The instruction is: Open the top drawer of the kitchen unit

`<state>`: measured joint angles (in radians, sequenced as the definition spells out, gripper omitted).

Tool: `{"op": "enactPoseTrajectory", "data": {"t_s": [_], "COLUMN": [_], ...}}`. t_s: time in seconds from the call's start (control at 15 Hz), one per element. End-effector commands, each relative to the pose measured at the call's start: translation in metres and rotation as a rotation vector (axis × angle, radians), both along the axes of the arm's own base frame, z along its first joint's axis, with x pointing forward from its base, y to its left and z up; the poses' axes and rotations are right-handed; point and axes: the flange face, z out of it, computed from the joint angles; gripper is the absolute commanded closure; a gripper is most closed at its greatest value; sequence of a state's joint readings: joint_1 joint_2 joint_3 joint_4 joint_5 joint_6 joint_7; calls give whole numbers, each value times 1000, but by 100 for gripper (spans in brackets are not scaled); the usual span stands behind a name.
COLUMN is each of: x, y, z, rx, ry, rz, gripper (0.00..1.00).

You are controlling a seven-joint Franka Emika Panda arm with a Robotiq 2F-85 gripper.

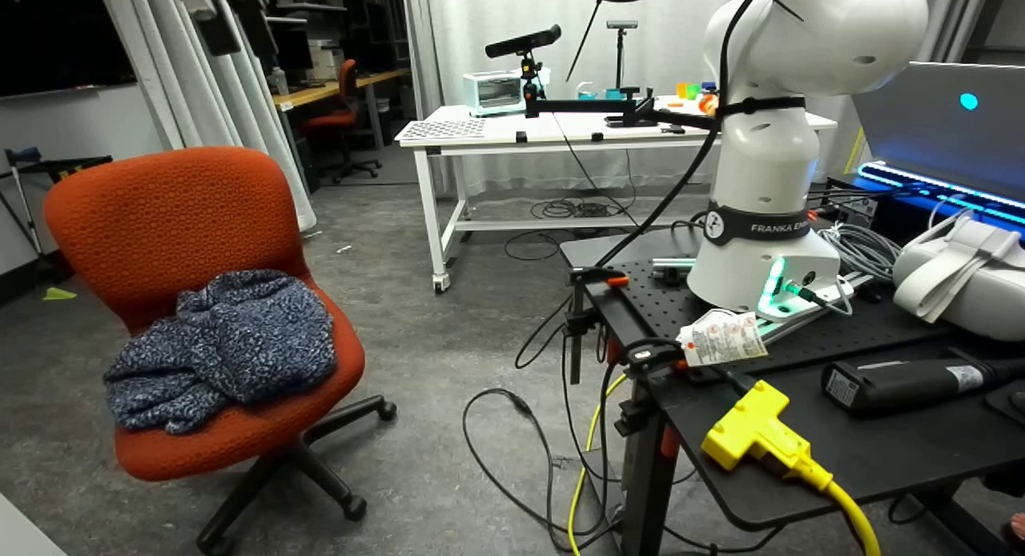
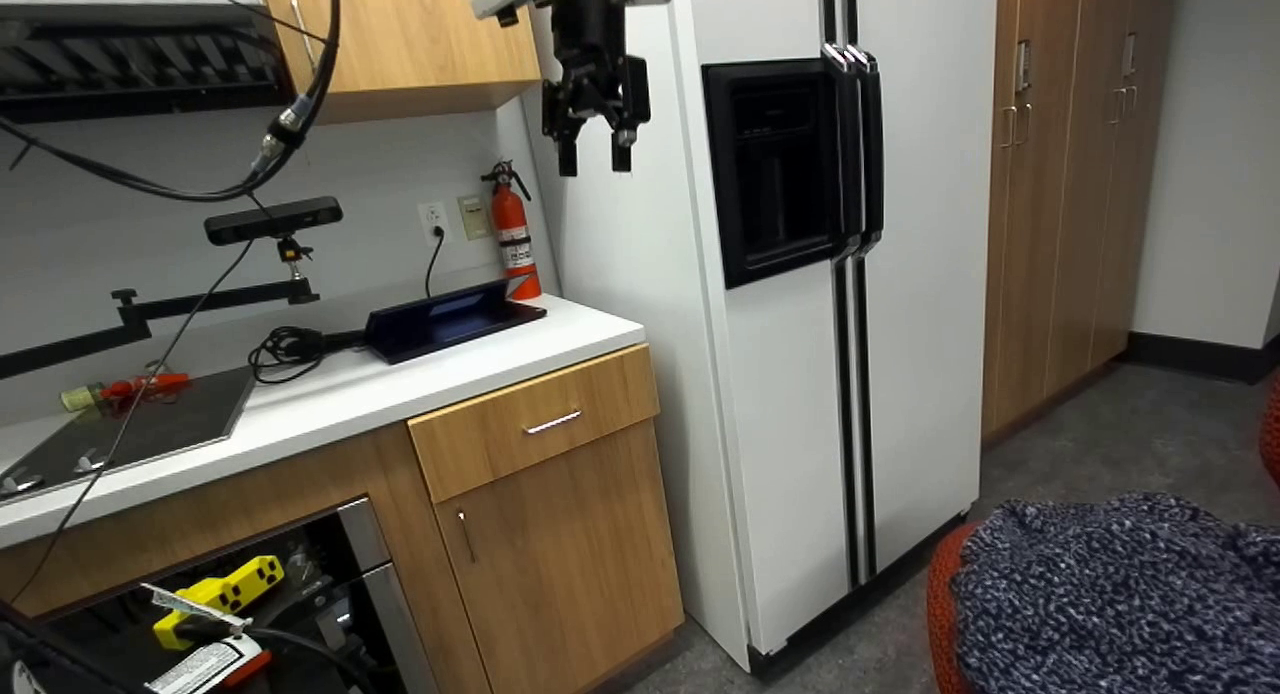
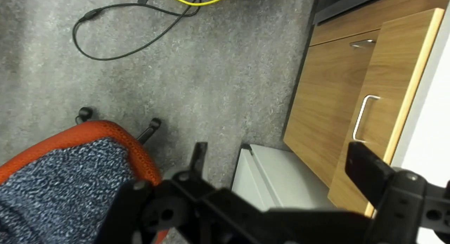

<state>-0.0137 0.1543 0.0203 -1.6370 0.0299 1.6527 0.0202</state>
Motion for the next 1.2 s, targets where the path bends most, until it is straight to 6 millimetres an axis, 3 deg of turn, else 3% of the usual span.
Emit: {"op": "enactPoseTrajectory", "data": {"t_s": [0.0, 0.2, 0.6, 0.8, 1.13], "x": [15, 13, 19, 36, 49], "y": [13, 11, 14, 22, 47], "z": [-21, -32, -33, -67, -142], "rx": [53, 23, 40, 59, 119], "ry": [105, 95, 88, 59, 56], "rz": [37, 22, 39, 27, 26], "gripper": [0, 0, 0, 0, 0]}}
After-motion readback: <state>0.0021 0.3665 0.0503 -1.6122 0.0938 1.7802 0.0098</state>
